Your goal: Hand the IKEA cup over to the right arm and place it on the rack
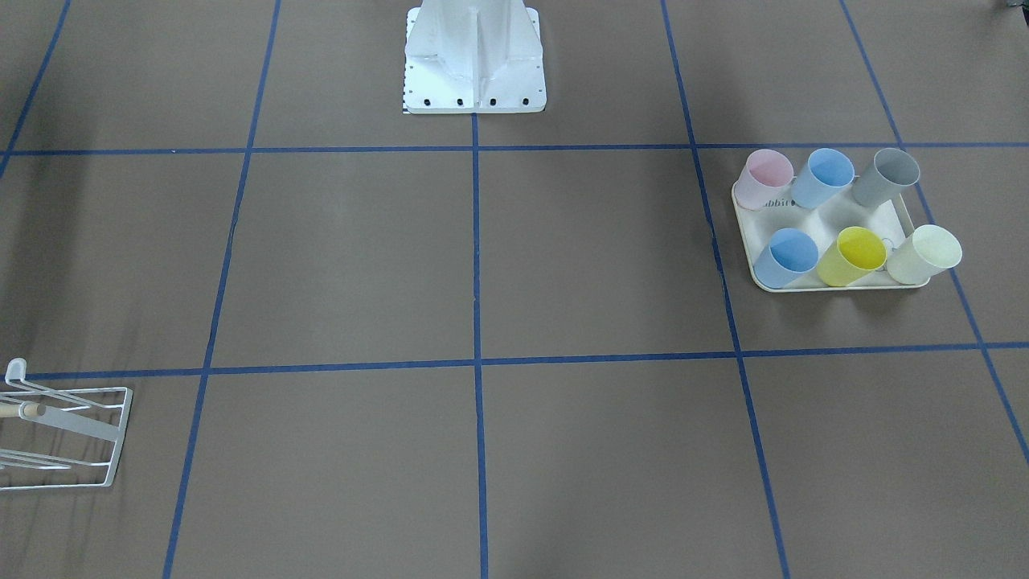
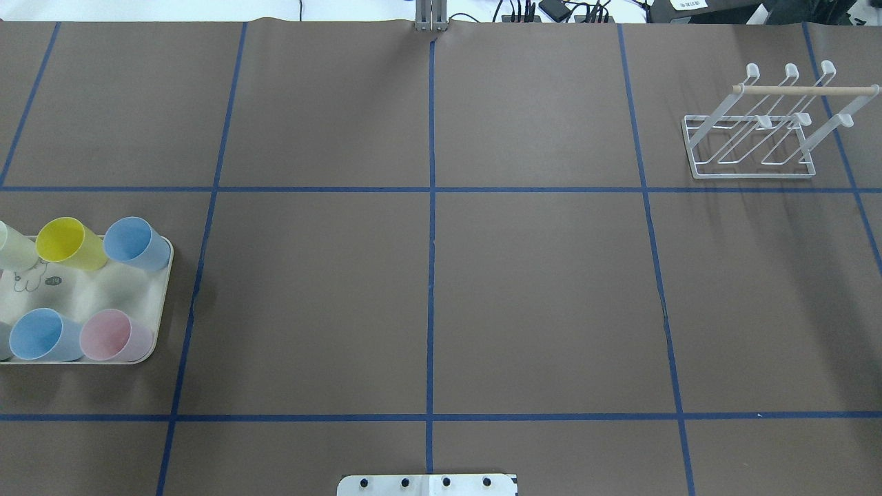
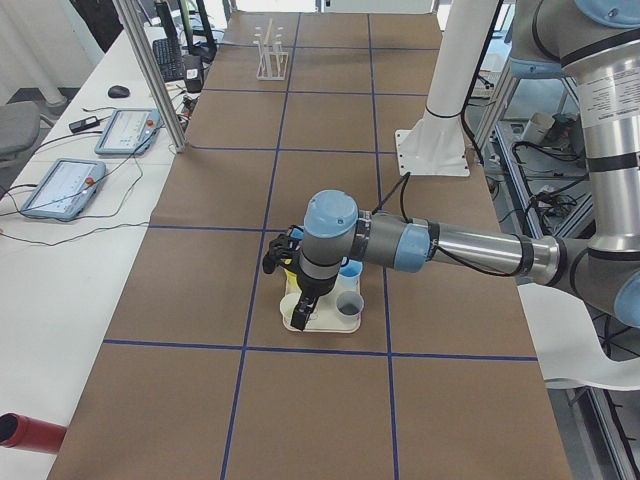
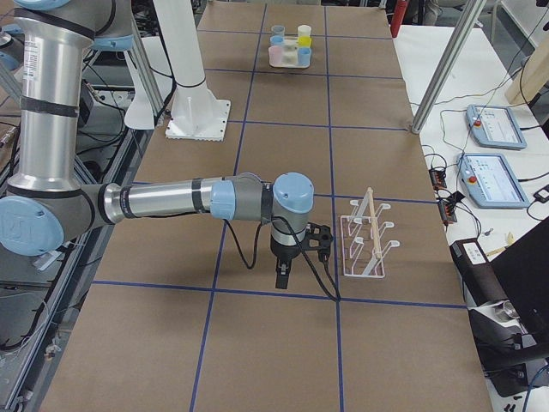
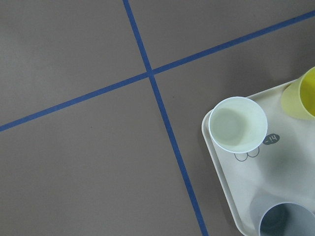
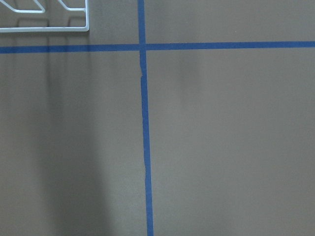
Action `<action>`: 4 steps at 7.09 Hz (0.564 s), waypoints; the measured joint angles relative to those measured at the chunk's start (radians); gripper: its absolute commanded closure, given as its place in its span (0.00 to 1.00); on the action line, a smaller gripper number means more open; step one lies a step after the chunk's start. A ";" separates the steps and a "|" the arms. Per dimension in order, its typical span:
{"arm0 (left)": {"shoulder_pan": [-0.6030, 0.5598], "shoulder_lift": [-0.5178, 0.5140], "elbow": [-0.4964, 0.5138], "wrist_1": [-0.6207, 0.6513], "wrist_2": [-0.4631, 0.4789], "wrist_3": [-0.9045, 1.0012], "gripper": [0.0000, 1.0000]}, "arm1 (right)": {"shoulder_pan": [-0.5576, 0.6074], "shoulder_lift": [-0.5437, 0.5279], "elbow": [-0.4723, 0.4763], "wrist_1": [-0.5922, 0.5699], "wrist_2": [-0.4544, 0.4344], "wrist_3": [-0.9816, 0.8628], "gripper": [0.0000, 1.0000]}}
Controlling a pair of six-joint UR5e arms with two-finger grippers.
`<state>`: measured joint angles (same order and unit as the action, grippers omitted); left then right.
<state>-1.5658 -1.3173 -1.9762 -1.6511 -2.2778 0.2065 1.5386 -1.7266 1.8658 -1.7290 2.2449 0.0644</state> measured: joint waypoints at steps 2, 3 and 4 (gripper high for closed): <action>0.001 -0.011 -0.001 -0.053 -0.007 -0.001 0.00 | 0.000 0.003 0.003 0.001 0.005 -0.001 0.00; 0.002 -0.017 0.006 -0.122 -0.006 -0.002 0.00 | 0.000 0.007 0.007 0.020 0.011 -0.001 0.00; 0.002 -0.026 0.020 -0.218 -0.001 -0.002 0.00 | 0.000 0.007 0.010 0.082 0.018 -0.001 0.00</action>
<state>-1.5640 -1.3434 -1.9564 -1.8695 -2.2790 0.2043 1.5386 -1.7195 1.8759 -1.6470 2.2625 0.0630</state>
